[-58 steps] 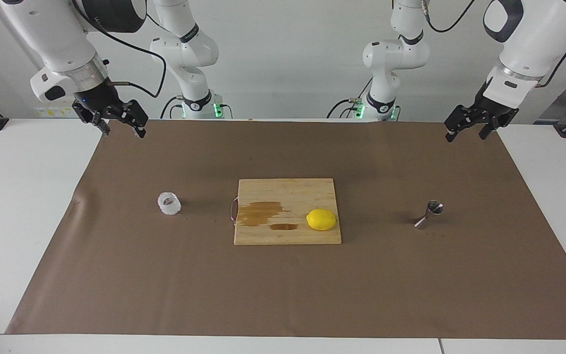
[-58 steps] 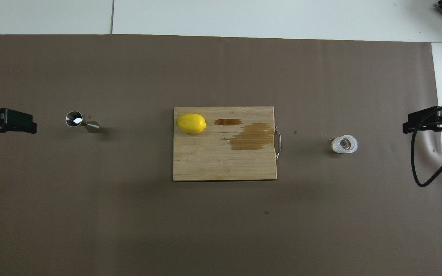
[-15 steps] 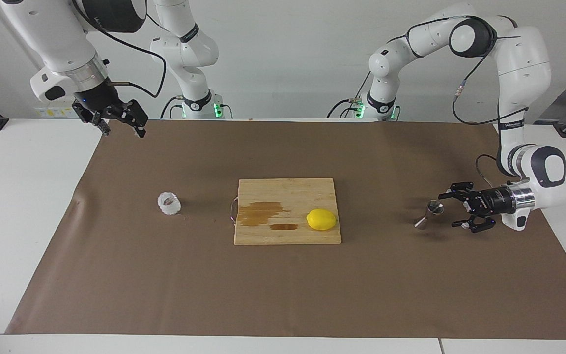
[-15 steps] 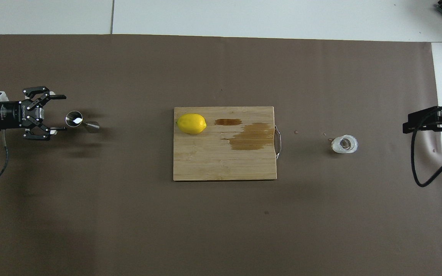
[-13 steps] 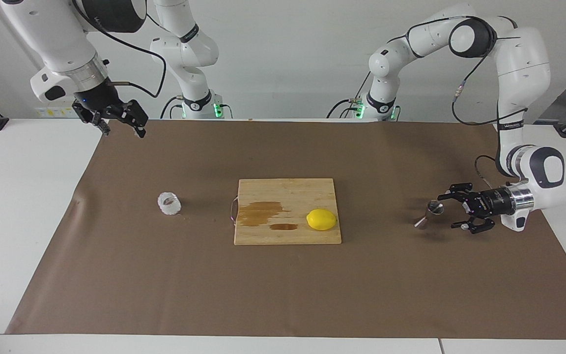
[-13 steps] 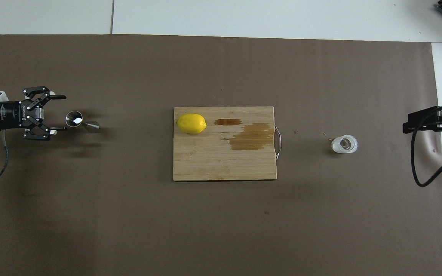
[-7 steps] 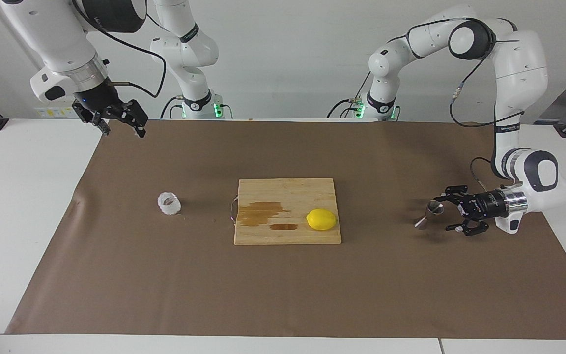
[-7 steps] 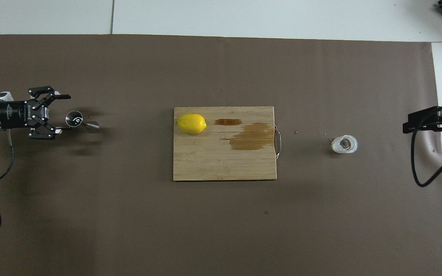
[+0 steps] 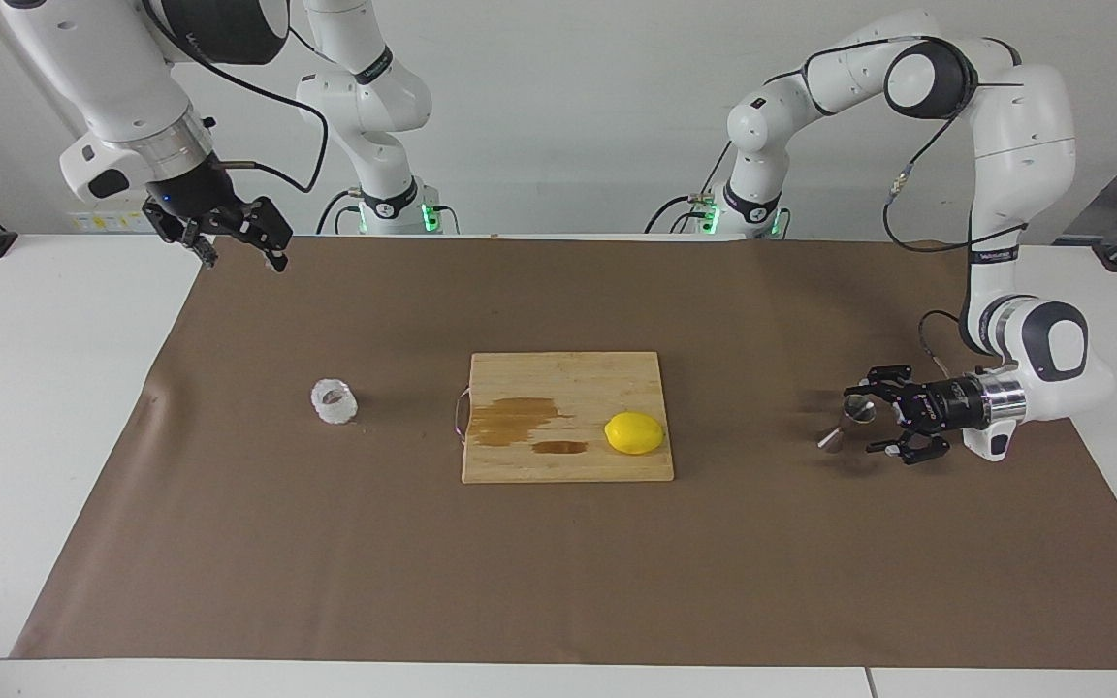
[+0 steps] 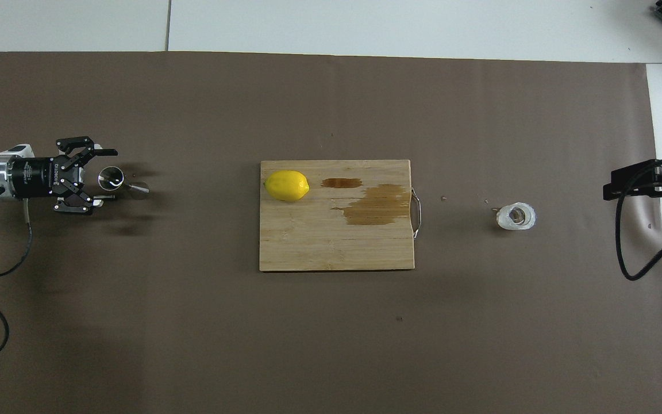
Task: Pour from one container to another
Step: 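Close the left gripper on the metal cup and lift it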
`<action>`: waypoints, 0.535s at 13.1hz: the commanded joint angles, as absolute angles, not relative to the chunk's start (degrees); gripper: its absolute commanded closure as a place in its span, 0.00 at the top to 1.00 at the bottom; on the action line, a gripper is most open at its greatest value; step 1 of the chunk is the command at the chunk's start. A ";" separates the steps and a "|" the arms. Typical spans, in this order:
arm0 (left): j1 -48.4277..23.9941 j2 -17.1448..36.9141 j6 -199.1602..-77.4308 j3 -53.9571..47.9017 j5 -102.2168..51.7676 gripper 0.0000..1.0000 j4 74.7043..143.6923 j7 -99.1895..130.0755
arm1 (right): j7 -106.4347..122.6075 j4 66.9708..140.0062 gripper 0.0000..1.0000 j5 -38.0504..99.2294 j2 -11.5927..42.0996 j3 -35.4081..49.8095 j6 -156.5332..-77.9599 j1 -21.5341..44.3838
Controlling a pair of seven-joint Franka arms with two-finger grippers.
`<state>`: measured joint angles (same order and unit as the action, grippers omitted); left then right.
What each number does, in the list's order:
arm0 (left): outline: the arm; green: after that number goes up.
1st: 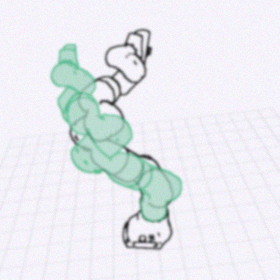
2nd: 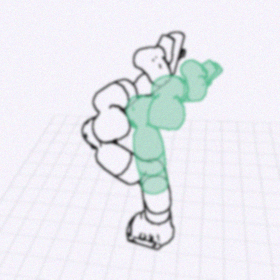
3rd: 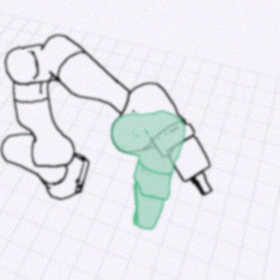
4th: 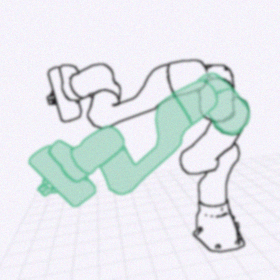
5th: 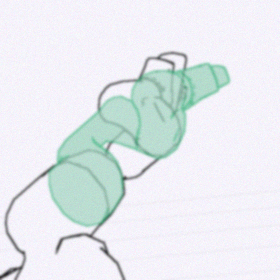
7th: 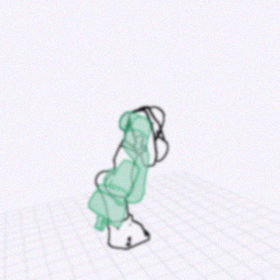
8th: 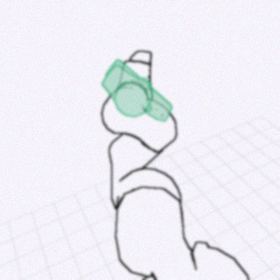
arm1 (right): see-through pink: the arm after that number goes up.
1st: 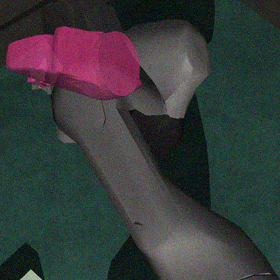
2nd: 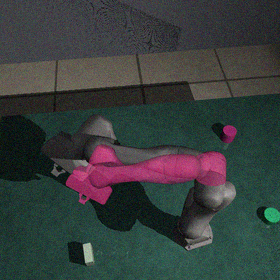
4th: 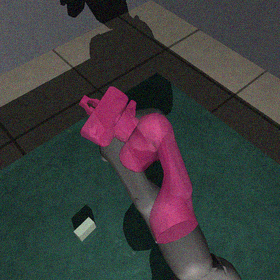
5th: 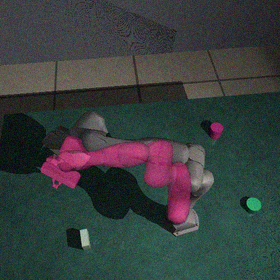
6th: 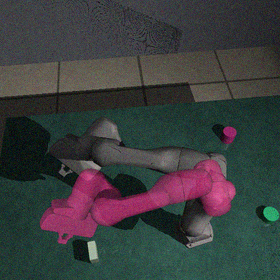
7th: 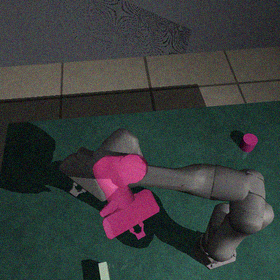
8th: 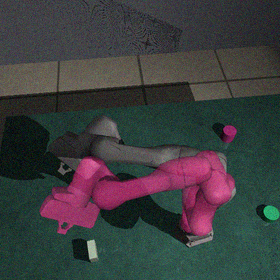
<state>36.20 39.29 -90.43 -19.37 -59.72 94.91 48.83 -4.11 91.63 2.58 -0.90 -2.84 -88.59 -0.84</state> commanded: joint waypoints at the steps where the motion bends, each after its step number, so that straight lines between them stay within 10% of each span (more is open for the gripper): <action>1: 35.95 38.76 -90.97 -19.25 -60.21 1.00 96.06 49.04 | -4.92 92.90 1.00 2.11 -2.11 -2.64 -88.24 -0.97; 7: 36.21 38.67 -88.34 -19.51 -59.85 1.00 96.50 48.96 | -4.83 92.90 1.00 2.11 -2.11 -2.64 -88.24 -0.97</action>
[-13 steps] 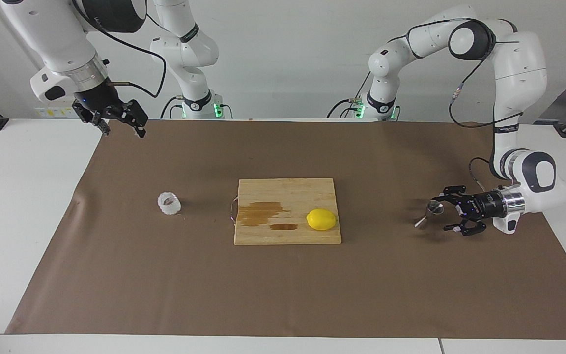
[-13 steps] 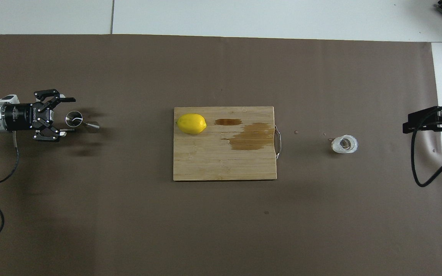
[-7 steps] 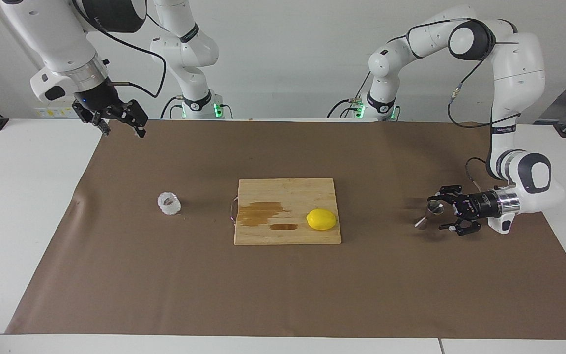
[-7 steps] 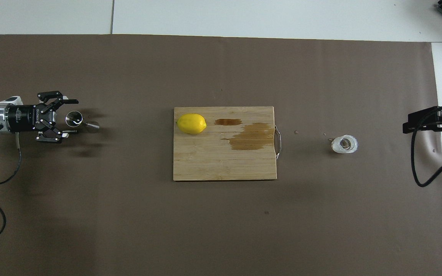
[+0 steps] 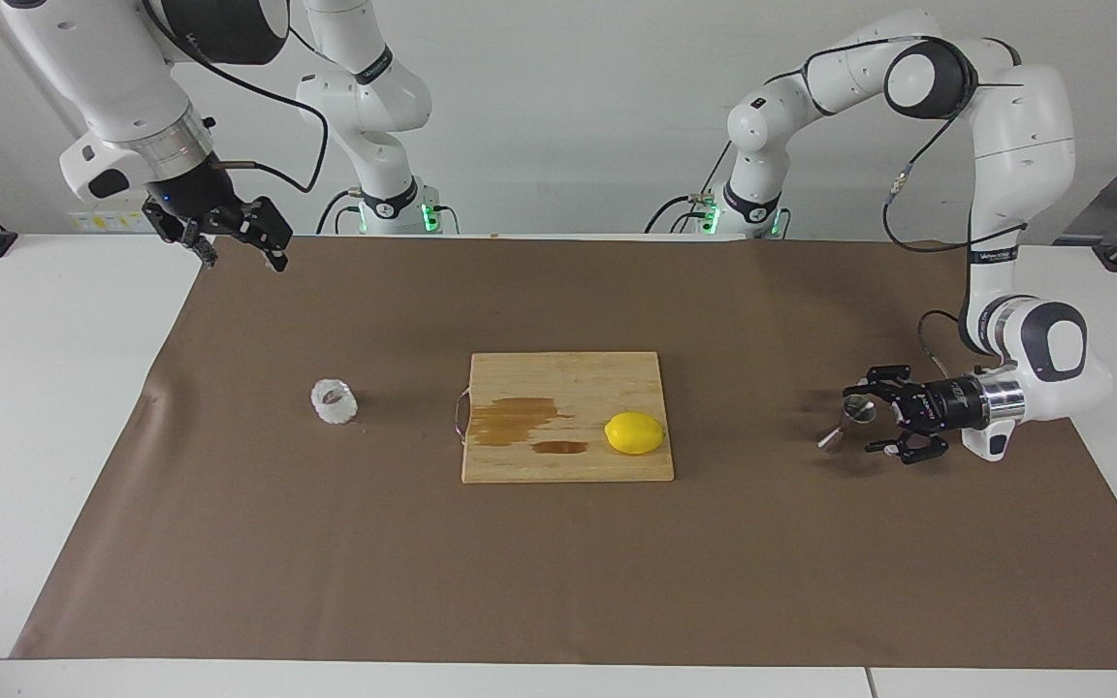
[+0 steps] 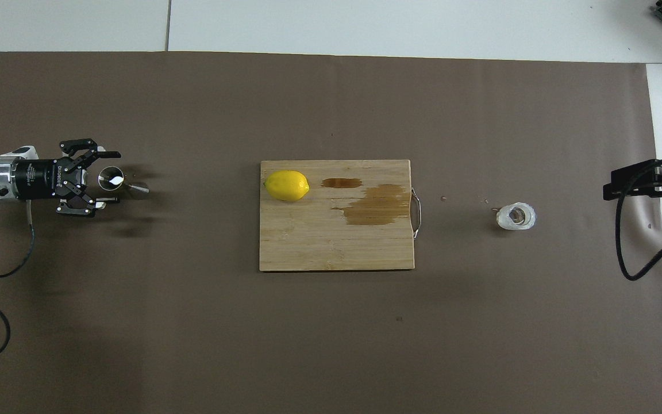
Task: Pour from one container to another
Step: 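Close the left gripper on the metal cup and lift it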
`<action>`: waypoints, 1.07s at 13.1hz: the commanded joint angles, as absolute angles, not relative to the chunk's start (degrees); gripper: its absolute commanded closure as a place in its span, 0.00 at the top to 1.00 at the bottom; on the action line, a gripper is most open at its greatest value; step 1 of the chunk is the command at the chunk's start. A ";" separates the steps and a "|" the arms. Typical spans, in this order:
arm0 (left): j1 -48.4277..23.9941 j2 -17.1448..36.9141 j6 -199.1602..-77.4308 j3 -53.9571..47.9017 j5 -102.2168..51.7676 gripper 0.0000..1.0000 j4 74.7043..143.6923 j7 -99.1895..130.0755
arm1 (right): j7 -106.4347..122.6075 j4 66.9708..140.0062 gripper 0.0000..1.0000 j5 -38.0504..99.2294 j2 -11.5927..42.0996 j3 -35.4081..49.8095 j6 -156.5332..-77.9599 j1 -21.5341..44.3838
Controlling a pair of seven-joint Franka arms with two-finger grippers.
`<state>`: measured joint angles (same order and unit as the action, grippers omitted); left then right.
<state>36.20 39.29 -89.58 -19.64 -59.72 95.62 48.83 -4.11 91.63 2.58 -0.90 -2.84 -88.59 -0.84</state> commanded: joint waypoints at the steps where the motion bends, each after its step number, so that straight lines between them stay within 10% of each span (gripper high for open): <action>1: 36.21 38.67 -88.16 -19.51 -59.07 1.00 96.50 48.96 | -4.83 92.90 1.00 2.11 -2.11 -2.64 -88.24 -0.97; 14: 36.91 38.67 -86.66 -19.51 -57.22 0.83 96.50 48.87 | -4.92 92.90 1.00 2.11 -2.11 -2.64 -88.24 -0.97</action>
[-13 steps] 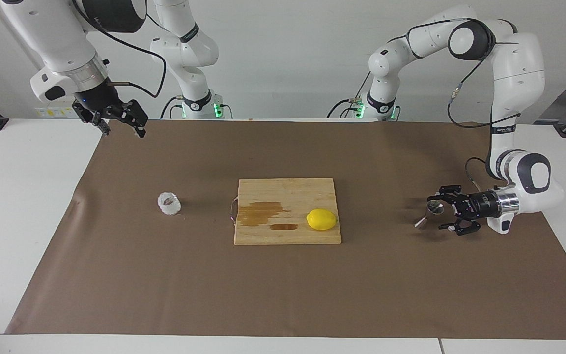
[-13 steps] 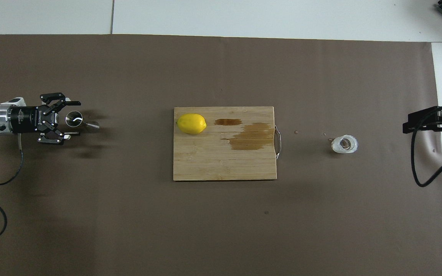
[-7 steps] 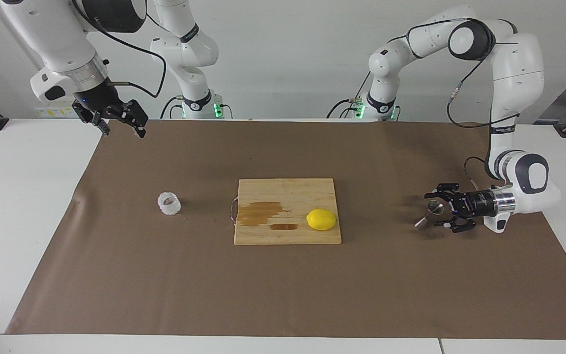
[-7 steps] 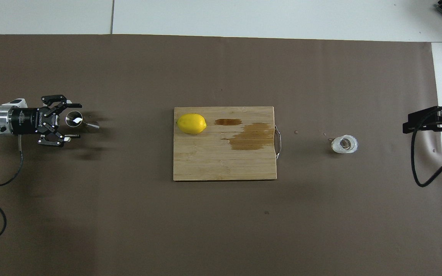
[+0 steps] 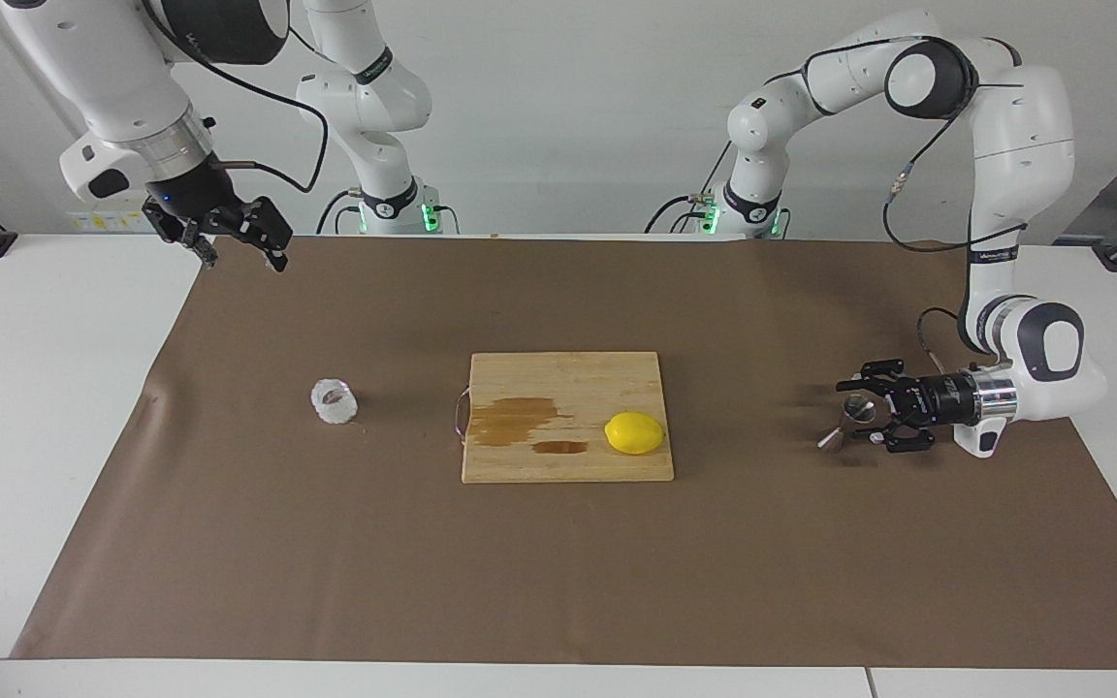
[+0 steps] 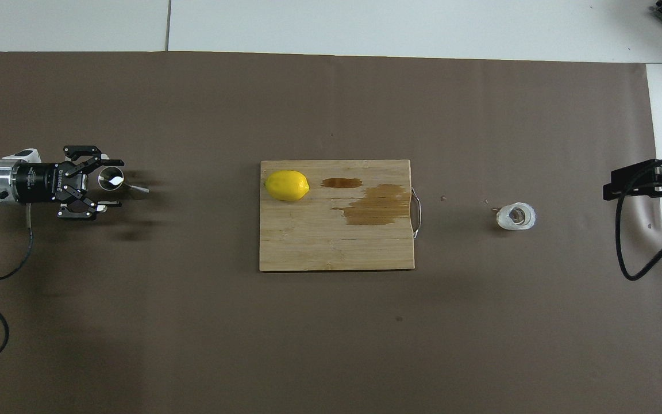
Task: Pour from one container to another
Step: 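Close the left gripper on the metal cup and lift it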
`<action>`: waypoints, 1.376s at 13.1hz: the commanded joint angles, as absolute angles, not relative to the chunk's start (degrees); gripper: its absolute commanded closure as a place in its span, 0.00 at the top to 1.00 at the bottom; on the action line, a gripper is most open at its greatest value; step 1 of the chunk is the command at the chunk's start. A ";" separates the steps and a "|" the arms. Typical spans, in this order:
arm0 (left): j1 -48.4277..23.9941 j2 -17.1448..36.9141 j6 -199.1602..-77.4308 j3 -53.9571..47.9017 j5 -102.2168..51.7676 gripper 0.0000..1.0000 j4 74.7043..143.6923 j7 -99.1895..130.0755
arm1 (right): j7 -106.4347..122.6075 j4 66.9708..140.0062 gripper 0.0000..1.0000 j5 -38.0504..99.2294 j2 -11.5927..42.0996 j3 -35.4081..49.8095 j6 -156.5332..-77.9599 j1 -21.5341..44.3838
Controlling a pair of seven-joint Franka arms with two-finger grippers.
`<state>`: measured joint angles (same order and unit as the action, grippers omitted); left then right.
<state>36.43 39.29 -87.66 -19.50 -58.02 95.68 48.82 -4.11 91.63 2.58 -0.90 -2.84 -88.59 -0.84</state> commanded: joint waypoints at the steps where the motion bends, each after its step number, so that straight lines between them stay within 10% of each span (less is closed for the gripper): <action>1: 37.09 38.67 -86.66 -19.51 -57.22 0.82 96.50 48.87 | -4.83 92.90 1.00 2.20 -2.11 -2.64 -88.33 -0.97; 10: 37.44 38.58 -86.31 -19.60 -57.04 0.64 96.59 49.48 | -4.83 92.90 1.00 2.11 -2.11 -2.64 -88.24 -0.97; 18: 37.09 38.58 -86.31 -19.78 -57.22 0.13 96.50 52.82 | -4.92 92.90 1.00 2.11 -2.11 -2.64 -88.24 -0.97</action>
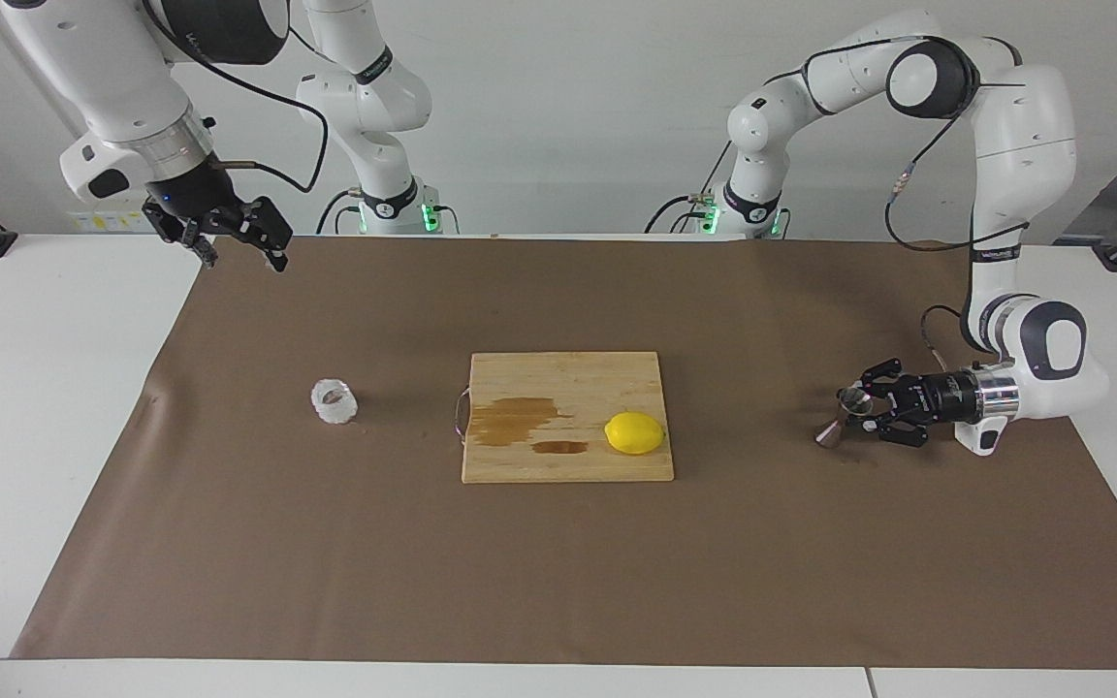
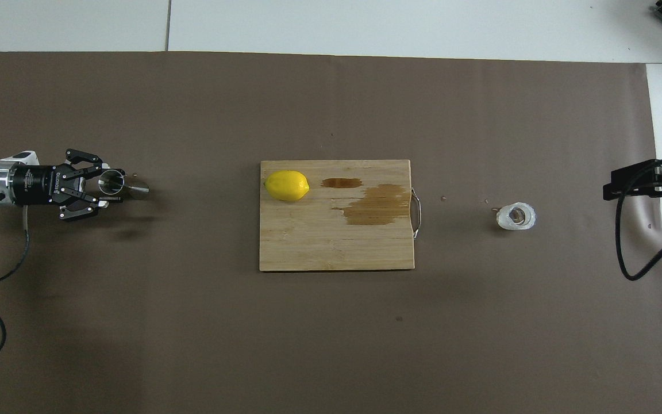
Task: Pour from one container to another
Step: 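Close the left gripper on the metal cup and lift it, then carry the metal cup with the left gripper over the cutting board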
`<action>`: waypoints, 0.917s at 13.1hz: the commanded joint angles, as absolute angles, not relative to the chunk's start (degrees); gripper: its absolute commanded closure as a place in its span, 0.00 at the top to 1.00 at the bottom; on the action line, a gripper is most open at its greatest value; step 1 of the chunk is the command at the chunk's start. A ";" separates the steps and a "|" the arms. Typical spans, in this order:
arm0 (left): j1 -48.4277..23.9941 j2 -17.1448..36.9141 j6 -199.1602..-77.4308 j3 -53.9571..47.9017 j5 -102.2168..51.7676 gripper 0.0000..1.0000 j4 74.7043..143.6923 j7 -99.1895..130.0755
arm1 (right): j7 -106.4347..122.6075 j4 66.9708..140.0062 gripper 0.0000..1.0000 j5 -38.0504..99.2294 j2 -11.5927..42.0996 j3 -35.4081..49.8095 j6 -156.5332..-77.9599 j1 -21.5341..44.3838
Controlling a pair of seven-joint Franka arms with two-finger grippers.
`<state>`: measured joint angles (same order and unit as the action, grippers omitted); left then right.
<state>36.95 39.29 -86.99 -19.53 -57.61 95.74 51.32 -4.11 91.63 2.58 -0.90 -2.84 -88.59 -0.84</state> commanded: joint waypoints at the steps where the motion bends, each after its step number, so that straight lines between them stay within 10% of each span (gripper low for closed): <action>1: 37.00 38.58 -86.13 -20.30 -57.22 0.10 96.33 53.43 | -4.92 92.90 1.00 2.20 -2.11 -2.64 -88.24 -0.97; 12: 28.67 35.51 -85.17 -24.70 -61.51 0.00 96.33 53.26 | -4.92 92.90 1.00 2.11 -2.11 -2.64 -88.24 -0.97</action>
<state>31.35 38.11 -85.33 -25.64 -59.34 95.49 52.42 -4.11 91.63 2.58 -0.90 -2.84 -88.59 -0.84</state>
